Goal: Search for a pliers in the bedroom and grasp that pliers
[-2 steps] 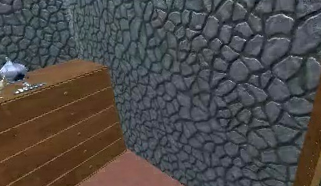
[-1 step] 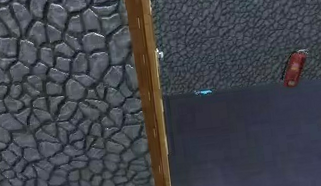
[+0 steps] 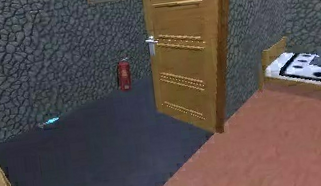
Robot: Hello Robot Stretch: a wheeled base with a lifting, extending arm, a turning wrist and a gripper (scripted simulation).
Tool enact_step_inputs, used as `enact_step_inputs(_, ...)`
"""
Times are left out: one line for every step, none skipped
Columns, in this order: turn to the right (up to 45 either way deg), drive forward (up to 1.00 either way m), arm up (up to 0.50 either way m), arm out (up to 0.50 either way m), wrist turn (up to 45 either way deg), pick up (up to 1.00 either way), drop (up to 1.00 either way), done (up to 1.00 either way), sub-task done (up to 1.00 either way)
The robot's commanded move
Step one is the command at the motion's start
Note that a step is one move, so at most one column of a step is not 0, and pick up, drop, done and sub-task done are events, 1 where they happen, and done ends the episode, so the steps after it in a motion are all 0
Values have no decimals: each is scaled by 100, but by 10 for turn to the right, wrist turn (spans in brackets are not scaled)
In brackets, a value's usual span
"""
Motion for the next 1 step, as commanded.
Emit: enact_step_inputs(-450, 0, 0, 0, 0, 0, 0, 0, 0)
